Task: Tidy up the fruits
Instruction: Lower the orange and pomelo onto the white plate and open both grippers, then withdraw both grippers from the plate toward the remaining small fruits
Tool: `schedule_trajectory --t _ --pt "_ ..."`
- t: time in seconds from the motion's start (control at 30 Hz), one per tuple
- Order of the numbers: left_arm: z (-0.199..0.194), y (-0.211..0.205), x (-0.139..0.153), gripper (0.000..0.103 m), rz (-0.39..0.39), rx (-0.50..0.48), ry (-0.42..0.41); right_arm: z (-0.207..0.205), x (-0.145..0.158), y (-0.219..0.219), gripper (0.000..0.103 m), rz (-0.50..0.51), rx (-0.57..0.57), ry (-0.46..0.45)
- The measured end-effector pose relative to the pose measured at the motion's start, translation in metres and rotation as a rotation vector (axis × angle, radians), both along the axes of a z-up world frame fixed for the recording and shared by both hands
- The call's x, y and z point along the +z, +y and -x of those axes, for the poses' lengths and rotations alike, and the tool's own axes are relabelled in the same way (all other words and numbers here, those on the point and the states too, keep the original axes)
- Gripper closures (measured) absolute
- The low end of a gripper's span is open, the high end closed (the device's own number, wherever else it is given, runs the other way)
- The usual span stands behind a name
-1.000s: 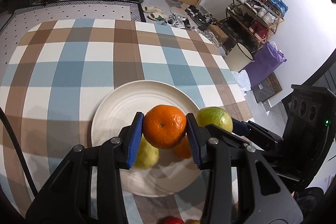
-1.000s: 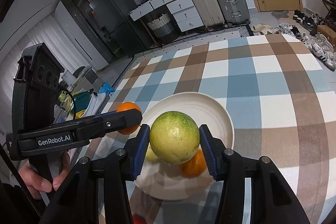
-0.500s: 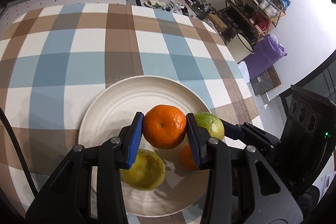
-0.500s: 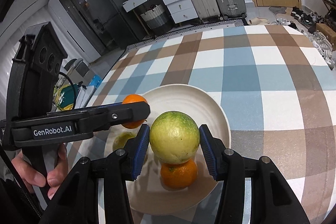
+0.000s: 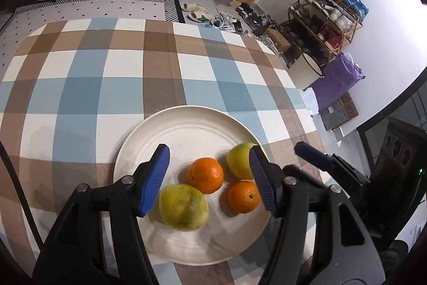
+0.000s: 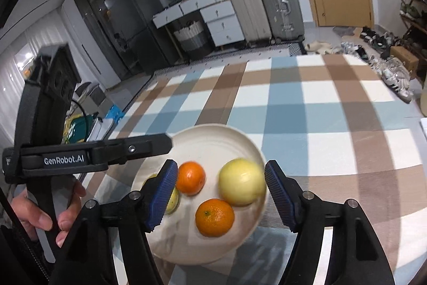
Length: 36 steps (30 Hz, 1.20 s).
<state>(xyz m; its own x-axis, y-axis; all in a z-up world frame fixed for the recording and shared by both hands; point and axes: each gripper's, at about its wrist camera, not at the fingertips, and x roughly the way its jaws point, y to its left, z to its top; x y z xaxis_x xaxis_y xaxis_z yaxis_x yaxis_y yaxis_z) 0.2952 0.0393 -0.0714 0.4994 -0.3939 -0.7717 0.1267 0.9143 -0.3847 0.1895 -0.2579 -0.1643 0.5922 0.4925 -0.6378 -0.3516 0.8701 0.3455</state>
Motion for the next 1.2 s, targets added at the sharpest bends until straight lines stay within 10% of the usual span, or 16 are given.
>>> schedule_trajectory --t 1.2 --pt "0.191 0.007 0.064 0.001 -0.138 0.122 -0.178 0.146 0.064 -0.02 0.009 0.018 -0.024 -0.183"
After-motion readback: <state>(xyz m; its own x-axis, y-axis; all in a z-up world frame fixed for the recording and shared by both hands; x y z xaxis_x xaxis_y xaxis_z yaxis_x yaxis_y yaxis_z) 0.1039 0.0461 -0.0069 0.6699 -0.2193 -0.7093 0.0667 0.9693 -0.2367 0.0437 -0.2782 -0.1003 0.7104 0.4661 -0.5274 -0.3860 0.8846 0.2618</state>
